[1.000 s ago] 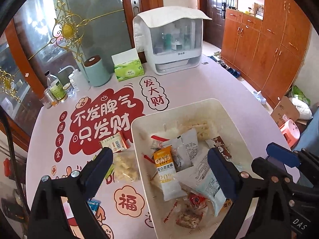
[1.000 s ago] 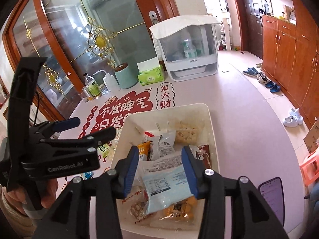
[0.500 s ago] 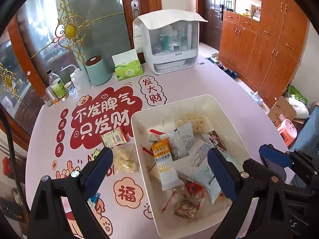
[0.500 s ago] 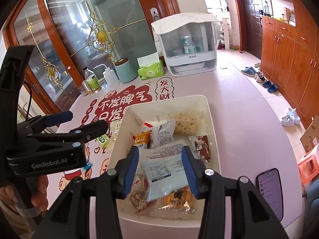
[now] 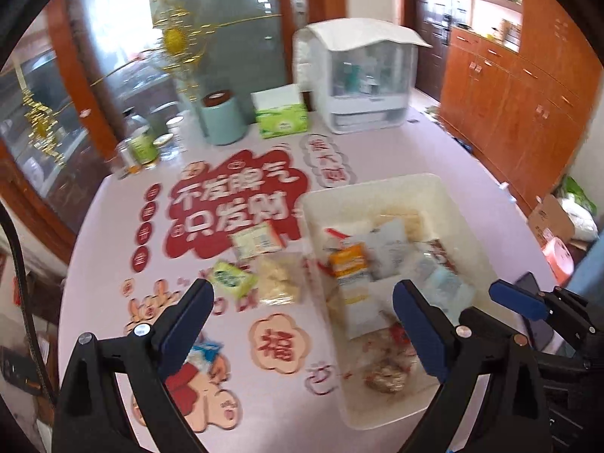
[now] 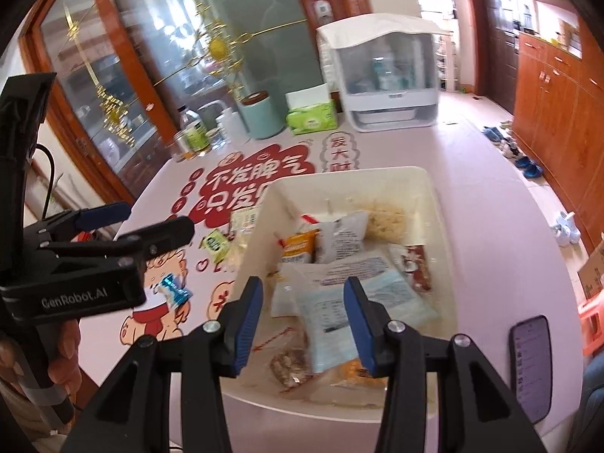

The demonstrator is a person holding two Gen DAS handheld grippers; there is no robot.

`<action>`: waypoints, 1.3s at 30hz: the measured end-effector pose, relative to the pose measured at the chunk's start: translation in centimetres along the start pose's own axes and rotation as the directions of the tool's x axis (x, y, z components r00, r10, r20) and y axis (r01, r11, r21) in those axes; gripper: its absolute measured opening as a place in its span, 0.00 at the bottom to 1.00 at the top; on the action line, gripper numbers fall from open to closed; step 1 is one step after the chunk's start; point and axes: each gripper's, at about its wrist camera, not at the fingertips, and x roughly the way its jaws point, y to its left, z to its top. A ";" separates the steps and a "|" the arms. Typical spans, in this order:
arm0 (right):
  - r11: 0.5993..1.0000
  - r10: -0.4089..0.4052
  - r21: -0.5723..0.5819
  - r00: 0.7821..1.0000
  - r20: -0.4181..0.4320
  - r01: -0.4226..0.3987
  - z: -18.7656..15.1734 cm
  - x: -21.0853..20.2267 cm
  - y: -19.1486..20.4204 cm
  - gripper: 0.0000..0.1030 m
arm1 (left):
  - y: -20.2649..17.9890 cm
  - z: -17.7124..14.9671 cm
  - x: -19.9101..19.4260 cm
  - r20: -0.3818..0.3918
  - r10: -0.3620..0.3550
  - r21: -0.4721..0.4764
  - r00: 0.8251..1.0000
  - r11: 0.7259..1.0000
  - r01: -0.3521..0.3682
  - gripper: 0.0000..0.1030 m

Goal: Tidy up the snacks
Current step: 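Move both grippers out of the tray back to the snack pile, then grasp the blue-wrapped snack with the left gripper while the right gripper lowers onto the green seaweed pack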

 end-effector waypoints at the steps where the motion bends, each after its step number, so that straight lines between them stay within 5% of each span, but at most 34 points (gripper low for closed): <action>1: 1.000 0.008 -0.015 1.000 -0.006 -0.008 0.0 0.3 0.6 0.44 | 0.8 -0.1 -0.1 0.002 0.015 -0.010 1.000 1.000 -0.015 0.93; 9: 0.979 0.087 -0.180 0.995 -0.041 -0.093 3.5 3.6 7.0 0.44 | 11.8 -0.7 -0.6 -0.014 0.189 -0.184 0.982 0.965 -0.188 0.94; 14: 0.940 0.080 -0.319 0.988 -0.135 -0.120 7.8 9.3 12.2 0.45 | 17.5 -1.9 2.8 -0.091 0.212 -0.317 0.973 0.920 -0.230 0.95; 18: 0.912 0.040 -0.384 0.963 -0.267 -0.145 9.4 15.7 15.2 0.45 | 20.1 -4.2 7.8 -0.225 0.166 -0.404 0.960 0.881 -0.247 0.95; 24: 0.872 0.031 -0.416 0.877 -0.479 -0.258 7.7 24.1 18.8 0.45 | 22.4 -9.7 14.8 -0.416 0.011 -0.548 0.909 0.795 -0.260 0.95; 28: 0.872 -0.013 -0.413 0.832 -0.555 -0.262 6.5 28.5 19.8 0.45 | 23.1 -12.4 17.3 -0.458 -0.083 -0.633 0.885 0.729 -0.259 0.95; 33: 0.884 -0.066 -0.400 0.782 -0.620 -0.242 5.6 32.4 19.8 0.44 | 22.9 -13.8 18.7 -0.479 -0.101 -0.659 0.872 0.698 -0.280 0.95; 39: 0.866 -0.095 -0.444 0.797 -0.596 -0.229 5.7 33.1 20.5 0.44 | 21.7 -13.4 19.9 -0.503 -0.117 -0.645 0.856 0.711 -0.281 0.95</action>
